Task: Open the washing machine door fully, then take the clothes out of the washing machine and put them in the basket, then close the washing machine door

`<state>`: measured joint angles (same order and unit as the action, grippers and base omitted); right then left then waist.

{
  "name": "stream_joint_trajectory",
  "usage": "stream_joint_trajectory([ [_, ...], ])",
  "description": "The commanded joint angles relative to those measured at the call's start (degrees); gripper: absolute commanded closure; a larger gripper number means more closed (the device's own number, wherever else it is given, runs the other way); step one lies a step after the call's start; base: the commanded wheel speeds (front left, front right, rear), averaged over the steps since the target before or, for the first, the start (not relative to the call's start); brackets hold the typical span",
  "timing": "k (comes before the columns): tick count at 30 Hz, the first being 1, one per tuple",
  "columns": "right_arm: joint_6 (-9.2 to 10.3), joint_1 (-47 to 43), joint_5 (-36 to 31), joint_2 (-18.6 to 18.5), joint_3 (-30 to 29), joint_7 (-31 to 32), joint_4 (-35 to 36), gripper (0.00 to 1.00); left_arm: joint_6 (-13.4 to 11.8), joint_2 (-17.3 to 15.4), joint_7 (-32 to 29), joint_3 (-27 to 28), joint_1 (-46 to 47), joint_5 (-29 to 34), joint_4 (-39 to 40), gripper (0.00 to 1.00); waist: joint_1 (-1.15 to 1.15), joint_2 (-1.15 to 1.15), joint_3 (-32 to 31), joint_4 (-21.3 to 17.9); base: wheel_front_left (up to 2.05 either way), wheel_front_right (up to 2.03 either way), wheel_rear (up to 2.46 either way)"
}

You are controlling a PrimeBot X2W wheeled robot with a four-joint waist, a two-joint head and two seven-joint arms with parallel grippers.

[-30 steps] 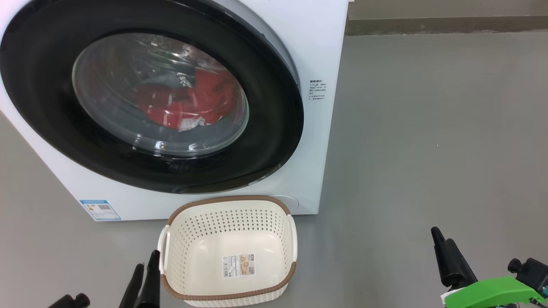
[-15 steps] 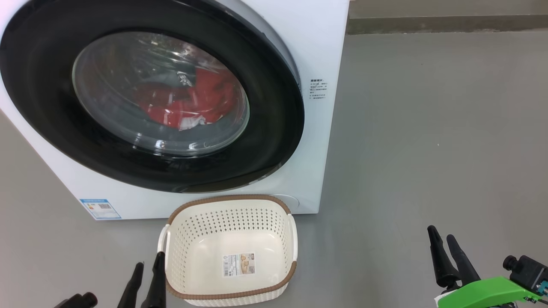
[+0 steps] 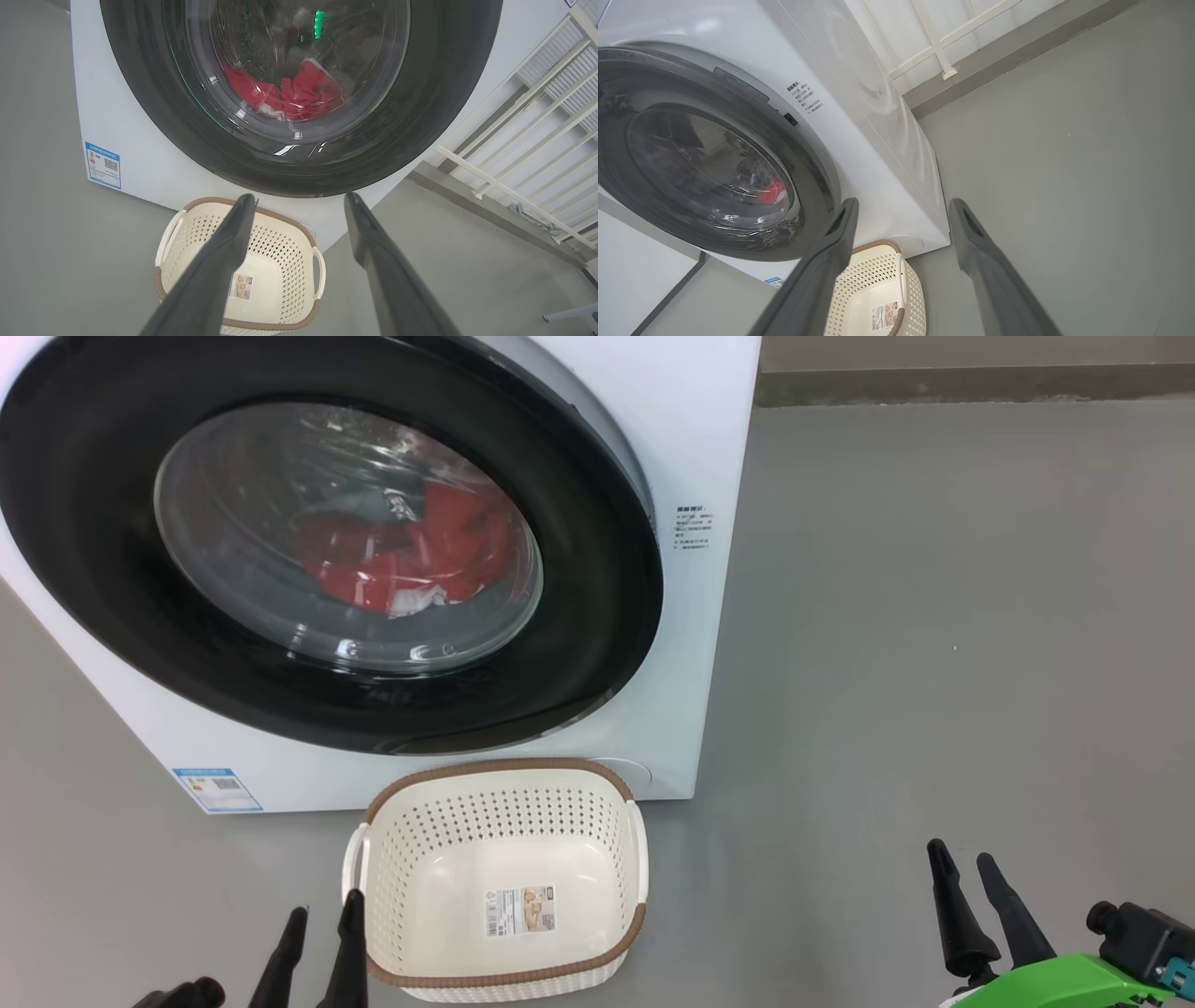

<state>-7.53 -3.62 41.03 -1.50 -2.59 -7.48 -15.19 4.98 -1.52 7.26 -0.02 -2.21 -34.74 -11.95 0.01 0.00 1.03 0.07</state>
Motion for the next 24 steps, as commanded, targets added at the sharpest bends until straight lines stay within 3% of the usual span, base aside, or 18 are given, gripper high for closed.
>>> stream_joint_trajectory([
  [1,0.03,0.77,-2.36,-0.89,1.32,-0.98,1.86,0.00,-0.55,-1.03,1.13,1.09,0.70,2.44,1.89,0.00,0.00,0.00,0.08,-0.07,0.00,0.00,0.00],
  [24,0.04,0.00,-15.61,-1.19,1.32,-5.03,3.81,0.00,-1.44,-1.23,5.22,0.14,0.32,18.50,3.49,0.00,0.00,0.00,1.26,-0.56,0.00,0.00,0.00],
])
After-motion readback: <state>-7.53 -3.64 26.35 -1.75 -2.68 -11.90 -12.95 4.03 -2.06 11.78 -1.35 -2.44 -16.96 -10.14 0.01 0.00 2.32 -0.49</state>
